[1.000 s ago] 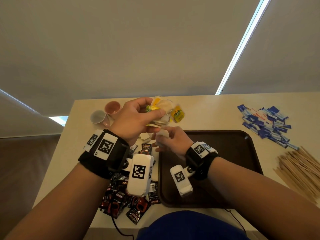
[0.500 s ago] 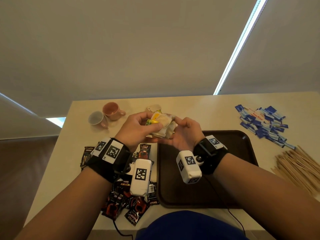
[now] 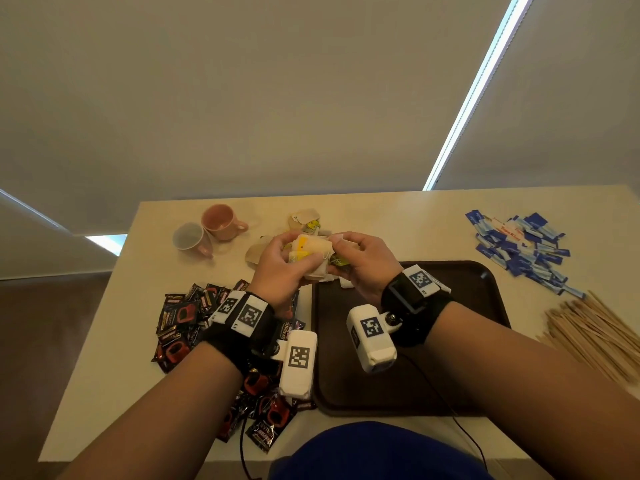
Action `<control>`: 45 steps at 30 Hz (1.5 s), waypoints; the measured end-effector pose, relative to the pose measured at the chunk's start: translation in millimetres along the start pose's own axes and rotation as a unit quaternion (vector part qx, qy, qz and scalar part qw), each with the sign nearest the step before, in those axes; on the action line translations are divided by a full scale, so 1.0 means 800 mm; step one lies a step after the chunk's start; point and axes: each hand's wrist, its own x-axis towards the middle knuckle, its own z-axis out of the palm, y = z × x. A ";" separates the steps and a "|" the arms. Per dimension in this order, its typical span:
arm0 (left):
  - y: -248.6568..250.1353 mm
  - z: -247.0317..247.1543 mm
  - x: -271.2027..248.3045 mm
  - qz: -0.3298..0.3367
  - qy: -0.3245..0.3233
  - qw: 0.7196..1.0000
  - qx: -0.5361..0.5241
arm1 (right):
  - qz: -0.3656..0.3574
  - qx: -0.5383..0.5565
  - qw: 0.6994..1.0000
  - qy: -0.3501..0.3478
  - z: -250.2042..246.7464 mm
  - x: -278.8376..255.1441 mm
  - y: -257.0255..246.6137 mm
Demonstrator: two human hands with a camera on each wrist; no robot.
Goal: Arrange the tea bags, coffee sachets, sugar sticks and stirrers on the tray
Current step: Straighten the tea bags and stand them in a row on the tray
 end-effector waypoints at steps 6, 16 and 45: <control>-0.007 0.009 -0.002 -0.048 -0.048 0.993 -0.093 | 0.012 -0.055 0.998 0.007 0.006 0.002 0.000; -0.018 0.004 0.014 -0.144 -0.045 0.979 -0.139 | 0.025 -0.106 0.994 0.026 0.004 0.004 -0.002; -0.016 0.005 -0.022 -0.124 -0.045 0.975 -0.180 | 0.001 -0.217 0.976 0.025 -0.021 -0.040 -0.043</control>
